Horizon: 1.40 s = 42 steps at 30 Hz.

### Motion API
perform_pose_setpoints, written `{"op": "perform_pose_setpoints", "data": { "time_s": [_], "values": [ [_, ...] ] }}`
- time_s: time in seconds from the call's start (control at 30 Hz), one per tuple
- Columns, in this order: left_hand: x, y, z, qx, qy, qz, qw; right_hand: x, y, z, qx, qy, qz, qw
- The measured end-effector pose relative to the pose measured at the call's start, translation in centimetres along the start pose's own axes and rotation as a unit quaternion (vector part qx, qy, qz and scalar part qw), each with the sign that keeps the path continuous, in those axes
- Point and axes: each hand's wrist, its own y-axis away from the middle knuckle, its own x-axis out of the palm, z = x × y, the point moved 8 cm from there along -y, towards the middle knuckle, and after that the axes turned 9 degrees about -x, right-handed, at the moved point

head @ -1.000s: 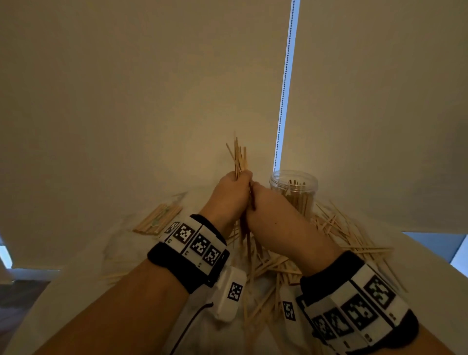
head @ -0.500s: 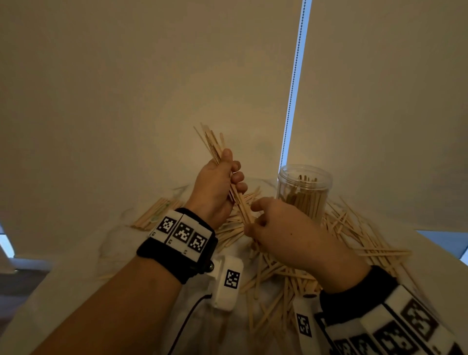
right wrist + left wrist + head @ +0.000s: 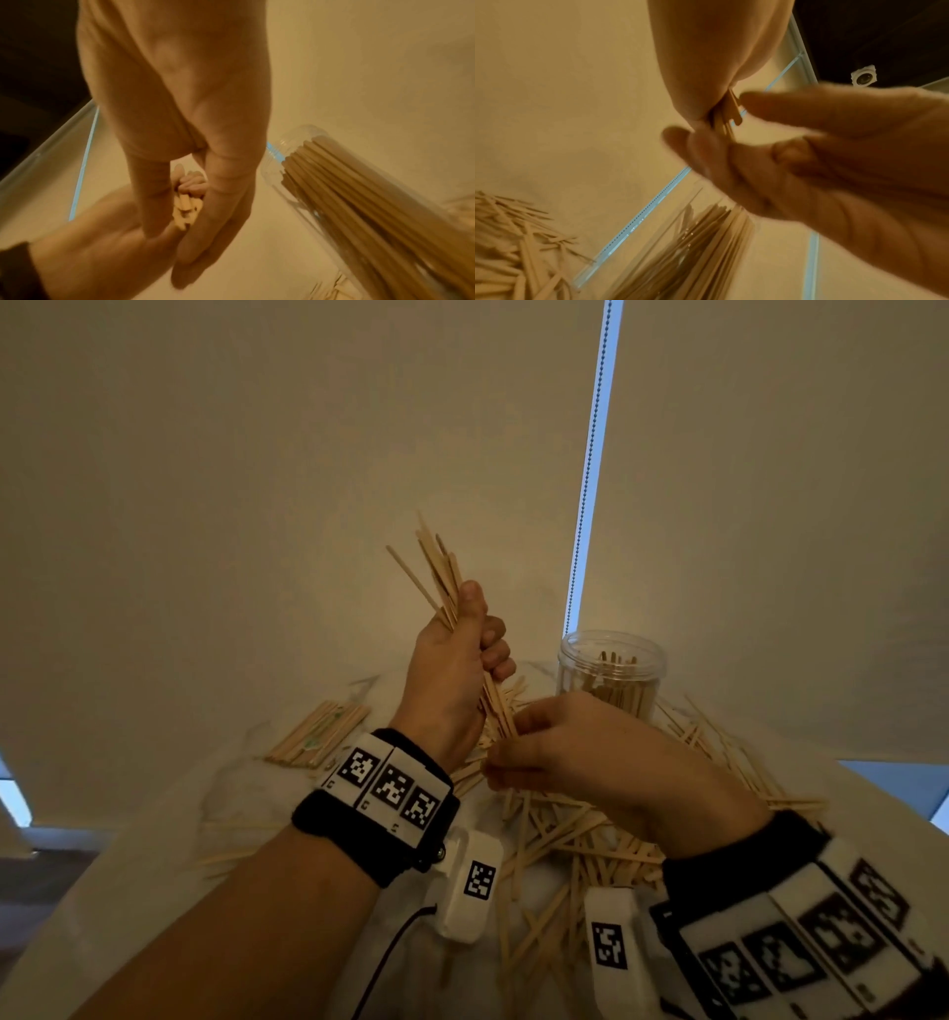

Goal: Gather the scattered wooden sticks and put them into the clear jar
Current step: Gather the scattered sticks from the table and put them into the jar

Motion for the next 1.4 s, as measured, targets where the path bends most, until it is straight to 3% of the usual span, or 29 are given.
{"op": "perform_pose_setpoints", "data": {
  "time_s": [0.13, 0.23, 0.33, 0.4, 0.57, 0.67, 0.8, 1.07, 1.23, 1.33, 1.4],
  "values": [
    [1.3, 0.7, 1.0, -0.032, -0.040, 0.049, 0.997, -0.6, 0.2, 0.9, -0.014, -0.051, -0.020, 0.998],
    [1.8, 1.2, 0.6, -0.043, -0.089, 0.080, 0.992, -1.1, 0.4, 1.5, -0.010, 0.015, -0.009, 1.000],
    [2.3, 1.7, 0.8, -0.053, -0.173, 0.094, 0.979, -4.5, 0.7, 2.7, 0.003, 0.113, -0.116, 0.987],
    [3.1, 2.3, 1.8, -0.080, -0.217, 0.125, 0.965, -6.9, 1.4, 3.8, -0.019, 0.117, -0.199, 0.973],
    [5.6, 4.6, 4.3, -0.114, -0.298, 0.234, 0.918, -8.1, 2.3, 4.7, -0.129, -0.011, -0.245, 0.961],
    [5.9, 4.8, 4.4, -0.110, -0.310, 0.248, 0.911, -8.4, 2.3, 4.9, -0.170, -0.067, -0.255, 0.949],
    [5.8, 4.9, 4.5, -0.114, -0.326, 0.256, 0.903, -8.7, 2.4, 5.3, -0.208, 0.007, -0.260, 0.943],
    [5.4, 4.8, 4.5, -0.122, -0.346, 0.252, 0.896, -8.9, 2.0, 5.2, -0.191, 0.156, -0.273, 0.930],
    [5.4, 5.1, 4.5, -0.125, -0.355, 0.253, 0.891, -8.7, 2.6, 6.4, -0.178, 0.314, -0.277, 0.891],
    [5.5, 5.1, 4.4, -0.108, -0.383, 0.257, 0.881, -9.7, 3.0, 6.6, -0.181, 0.299, -0.298, 0.888],
    [5.6, 5.0, 4.1, -0.080, -0.430, 0.267, 0.859, -9.7, 2.8, 6.3, -0.174, 0.317, -0.284, 0.888]
  ]
}}
